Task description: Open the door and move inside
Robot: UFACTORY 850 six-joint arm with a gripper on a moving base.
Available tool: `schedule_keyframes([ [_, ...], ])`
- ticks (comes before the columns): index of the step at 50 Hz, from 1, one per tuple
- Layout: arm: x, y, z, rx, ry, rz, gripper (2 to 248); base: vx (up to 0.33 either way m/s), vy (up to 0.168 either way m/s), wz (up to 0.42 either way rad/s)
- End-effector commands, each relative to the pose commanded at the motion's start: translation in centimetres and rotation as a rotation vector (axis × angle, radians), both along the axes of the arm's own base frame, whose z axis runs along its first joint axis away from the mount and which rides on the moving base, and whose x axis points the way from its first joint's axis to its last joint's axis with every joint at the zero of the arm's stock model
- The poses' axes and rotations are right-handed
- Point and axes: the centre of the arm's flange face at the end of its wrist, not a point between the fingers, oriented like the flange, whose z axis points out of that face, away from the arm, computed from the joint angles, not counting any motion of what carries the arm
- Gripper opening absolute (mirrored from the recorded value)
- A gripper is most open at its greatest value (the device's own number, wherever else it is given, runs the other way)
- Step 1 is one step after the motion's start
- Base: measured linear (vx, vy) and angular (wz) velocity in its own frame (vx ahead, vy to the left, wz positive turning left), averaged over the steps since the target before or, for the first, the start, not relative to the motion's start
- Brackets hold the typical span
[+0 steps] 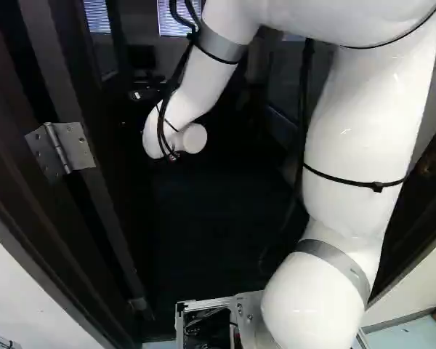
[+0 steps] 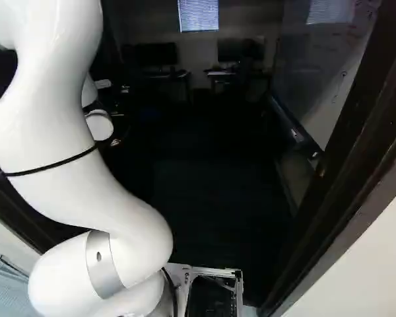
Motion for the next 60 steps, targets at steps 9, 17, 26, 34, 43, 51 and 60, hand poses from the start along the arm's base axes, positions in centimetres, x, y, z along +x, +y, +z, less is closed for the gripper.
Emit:
schedule_keyframes([
  [9,0.1,0.7,0.0,0.001,-0.001,0.009,247,0.000,0.000,0.000],
  [17,0.2,0.8,0.0,0.001,-0.001,0.010,247,0.000,0.000,0.000],
  [26,0.2,0.8,0.0,0.001,-0.001,0.010,247,0.000,0.000,0.000],
  [34,0.2,0.7,0.0,0.001,-0.001,0.010,247,0.000,0.000,0.000],
  [43,0.0,-0.2,0.0,0.000,0.000,-0.004,247,0.000,0.000,0.000],
  [51,-0.2,-1.5,0.1,-0.002,0.002,-0.022,247,0.000,0.000,0.000],
  [60,-0.5,-3.0,0.1,-0.003,0.005,-0.044,247,0.000,0.000,0.000],
])
